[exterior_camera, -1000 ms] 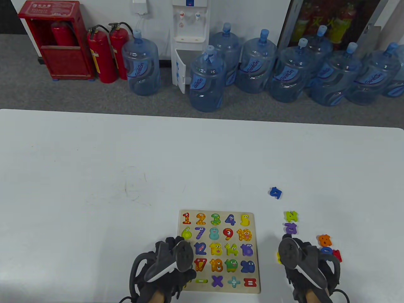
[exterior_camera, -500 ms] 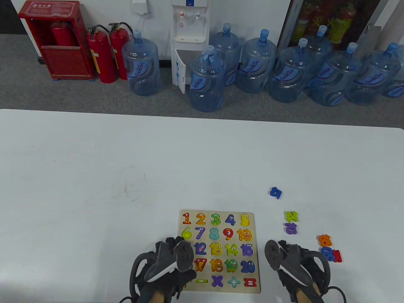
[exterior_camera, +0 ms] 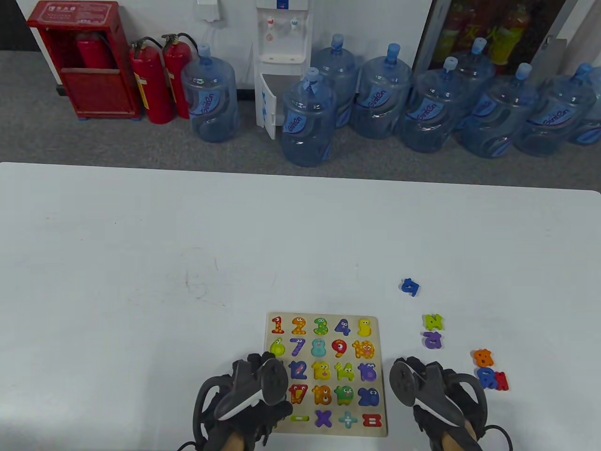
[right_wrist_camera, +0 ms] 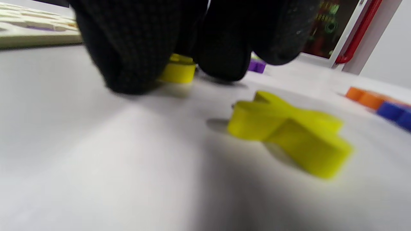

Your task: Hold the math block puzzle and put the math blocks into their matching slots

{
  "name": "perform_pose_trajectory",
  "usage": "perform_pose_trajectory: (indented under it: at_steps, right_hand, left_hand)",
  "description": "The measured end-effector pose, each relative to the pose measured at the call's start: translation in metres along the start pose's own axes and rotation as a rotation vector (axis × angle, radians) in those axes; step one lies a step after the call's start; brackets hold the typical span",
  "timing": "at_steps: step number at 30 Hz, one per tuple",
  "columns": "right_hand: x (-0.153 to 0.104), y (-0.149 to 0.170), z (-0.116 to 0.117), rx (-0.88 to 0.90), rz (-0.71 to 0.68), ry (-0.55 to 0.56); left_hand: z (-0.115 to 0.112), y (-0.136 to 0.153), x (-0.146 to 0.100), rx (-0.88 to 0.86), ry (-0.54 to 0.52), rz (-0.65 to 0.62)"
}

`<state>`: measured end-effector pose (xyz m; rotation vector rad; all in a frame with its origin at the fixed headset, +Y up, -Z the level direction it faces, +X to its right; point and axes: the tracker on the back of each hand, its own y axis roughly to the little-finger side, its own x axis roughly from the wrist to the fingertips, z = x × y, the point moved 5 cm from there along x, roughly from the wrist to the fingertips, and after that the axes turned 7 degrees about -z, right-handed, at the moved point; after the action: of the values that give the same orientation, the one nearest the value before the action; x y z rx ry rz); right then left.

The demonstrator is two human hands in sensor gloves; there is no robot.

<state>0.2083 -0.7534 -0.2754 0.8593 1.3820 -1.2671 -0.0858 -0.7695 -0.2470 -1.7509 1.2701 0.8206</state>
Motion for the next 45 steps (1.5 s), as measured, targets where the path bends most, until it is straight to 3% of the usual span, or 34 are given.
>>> perform_pose_trajectory:
  at_steps: [13,25,32,42,45]
  right_hand:
    - [0.0,-0.029,-0.02,-0.028,-0.091,0.1]
    - [0.014,-0.103,-0.07,0.017,-0.248,0.2]
    - [0.028,-0.138,-0.068,-0.027,-0.295,0.161]
    - [0.049,-0.158,-0.058,-0.024,-0.296,0.106]
    - [0.045,-0.169,-0.049,-0.045,-0.316,0.143]
  left_hand:
    - [0.0,0.0,0.0,-0.001,0.003,0.003]
    - [0.001,0.002,0.0,-0.01,-0.002,0.008]
    - [0.0,0.005,-0.002,-0.009,-0.004,0.035]
    - [0.001,0.009,-0.003,-0.019,-0.009,0.05]
    - [0.0,0.009,-0.004,-0.021,-0.008,0.052]
